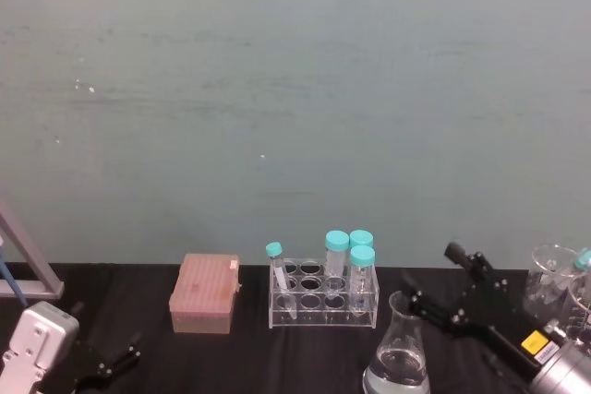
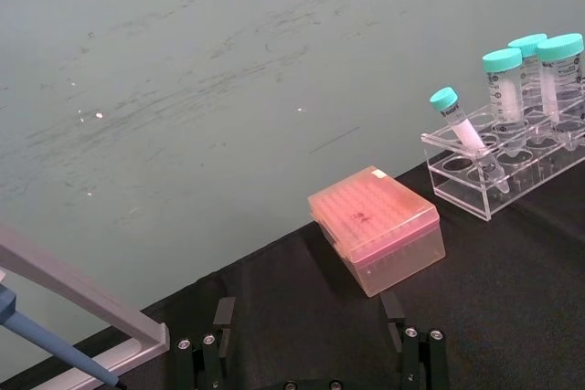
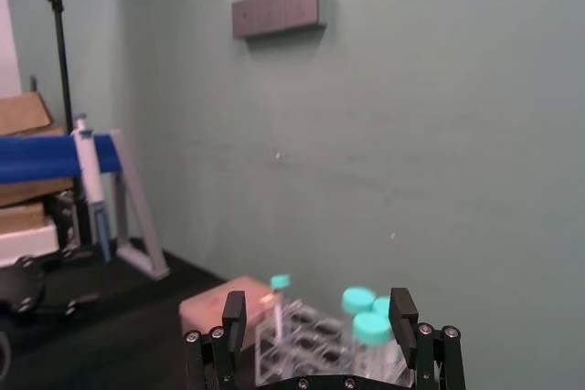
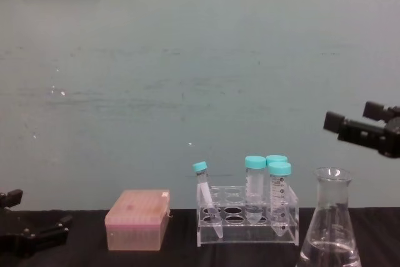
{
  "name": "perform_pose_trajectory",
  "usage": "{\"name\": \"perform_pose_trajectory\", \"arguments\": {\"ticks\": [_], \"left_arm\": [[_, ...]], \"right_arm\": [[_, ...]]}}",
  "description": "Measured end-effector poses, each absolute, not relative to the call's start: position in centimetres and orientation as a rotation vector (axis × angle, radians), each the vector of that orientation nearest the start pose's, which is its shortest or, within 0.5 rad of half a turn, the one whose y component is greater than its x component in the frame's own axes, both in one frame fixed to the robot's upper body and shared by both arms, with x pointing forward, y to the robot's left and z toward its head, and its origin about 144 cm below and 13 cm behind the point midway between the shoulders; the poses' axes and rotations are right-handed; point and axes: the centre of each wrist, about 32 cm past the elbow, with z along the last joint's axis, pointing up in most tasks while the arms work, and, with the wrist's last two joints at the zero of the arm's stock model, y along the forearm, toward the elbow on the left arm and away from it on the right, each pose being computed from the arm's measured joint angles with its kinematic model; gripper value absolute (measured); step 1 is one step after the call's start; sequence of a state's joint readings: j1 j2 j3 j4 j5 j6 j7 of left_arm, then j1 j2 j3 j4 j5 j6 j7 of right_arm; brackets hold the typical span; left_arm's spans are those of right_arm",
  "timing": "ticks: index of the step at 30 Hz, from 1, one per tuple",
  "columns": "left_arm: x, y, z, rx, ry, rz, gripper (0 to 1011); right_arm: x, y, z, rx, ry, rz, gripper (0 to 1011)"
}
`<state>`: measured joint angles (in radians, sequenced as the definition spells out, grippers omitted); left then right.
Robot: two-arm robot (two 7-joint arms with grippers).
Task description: Pick up the beaker with the right gripper, shake it three times, and then put it down.
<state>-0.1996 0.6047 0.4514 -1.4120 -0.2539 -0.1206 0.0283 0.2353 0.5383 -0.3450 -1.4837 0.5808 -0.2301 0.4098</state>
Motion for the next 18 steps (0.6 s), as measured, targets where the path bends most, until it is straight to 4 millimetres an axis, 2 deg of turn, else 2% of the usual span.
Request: {"name": "perform_pose_trajectory", "arguments": {"ticks": [18], "left_arm": [[48.86,30.97,113.98,0.304,-0.285,1.248,1000]], "right_arm": [[49.82,-29.29,118.06,0.048,-0.042,-0.953,1000]]}}
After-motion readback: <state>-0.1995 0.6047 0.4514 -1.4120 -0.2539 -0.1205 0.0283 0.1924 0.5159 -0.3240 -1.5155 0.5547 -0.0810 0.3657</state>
